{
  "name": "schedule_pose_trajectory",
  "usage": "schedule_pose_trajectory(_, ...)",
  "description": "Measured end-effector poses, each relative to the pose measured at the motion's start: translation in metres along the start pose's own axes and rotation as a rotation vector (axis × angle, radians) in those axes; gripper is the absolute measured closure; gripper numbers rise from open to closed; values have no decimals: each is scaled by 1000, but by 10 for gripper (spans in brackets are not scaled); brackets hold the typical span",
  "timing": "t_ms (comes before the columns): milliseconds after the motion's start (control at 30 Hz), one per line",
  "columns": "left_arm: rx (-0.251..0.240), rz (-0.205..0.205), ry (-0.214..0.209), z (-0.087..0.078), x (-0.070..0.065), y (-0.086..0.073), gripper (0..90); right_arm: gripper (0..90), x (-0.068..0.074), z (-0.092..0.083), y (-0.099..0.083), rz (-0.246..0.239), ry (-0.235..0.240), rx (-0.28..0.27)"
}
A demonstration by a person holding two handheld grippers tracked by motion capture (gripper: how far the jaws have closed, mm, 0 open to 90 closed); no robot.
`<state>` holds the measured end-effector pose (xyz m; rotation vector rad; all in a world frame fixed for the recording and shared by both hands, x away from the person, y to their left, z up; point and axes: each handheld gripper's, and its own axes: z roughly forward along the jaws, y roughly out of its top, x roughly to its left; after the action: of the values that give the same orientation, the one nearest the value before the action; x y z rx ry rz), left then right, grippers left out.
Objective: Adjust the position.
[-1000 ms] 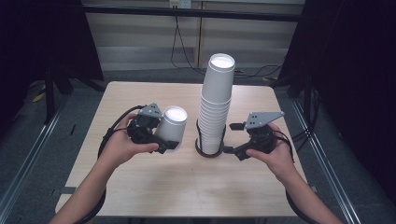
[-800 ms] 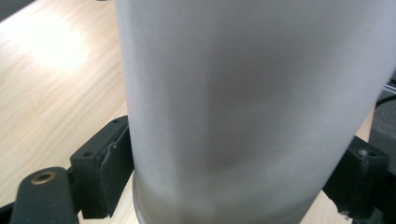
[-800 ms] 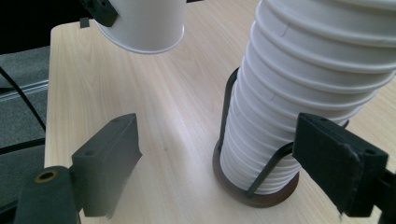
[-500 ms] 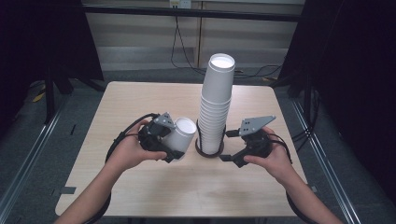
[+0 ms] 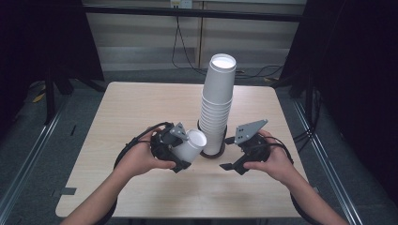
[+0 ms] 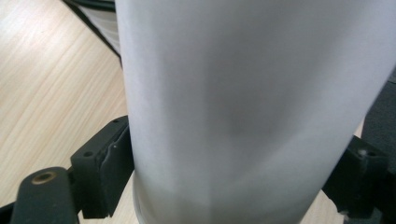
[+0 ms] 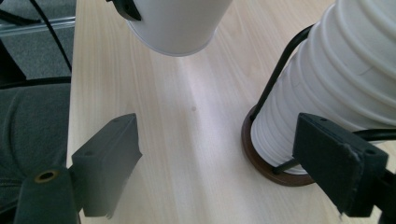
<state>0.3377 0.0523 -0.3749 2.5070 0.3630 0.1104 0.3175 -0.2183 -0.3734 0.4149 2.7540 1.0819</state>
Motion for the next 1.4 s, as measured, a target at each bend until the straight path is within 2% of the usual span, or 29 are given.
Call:
schedule_pose_trajectory(133,22,17,-4,6,-6,2,148,146,2,2,3,-17,23,47)
schedule_pose_trajectory(733,85,62,-26,20,-17,5,152,146,3,3,13,-47,62,121)
schedule_pose_trajectory(833,91,73,-18,22,-19,6,152,146,4,3,14,-52,68,124)
schedule_pose_trajectory(1033,91,68,-30,25,-22,7,153,147,6,2,16,-53,72,117)
schedule_pose_trajectory(1100,99,81,-29,26,-23,7,153,146,6,3,17,-61,73,115)
schedule_pose_trajectory(1333,104,78,-38,30,-26,9,154,147,8,4,21,-66,79,114)
schedule_pose_trajectory(1400,113,89,-41,31,-26,10,154,147,8,4,22,-70,83,114)
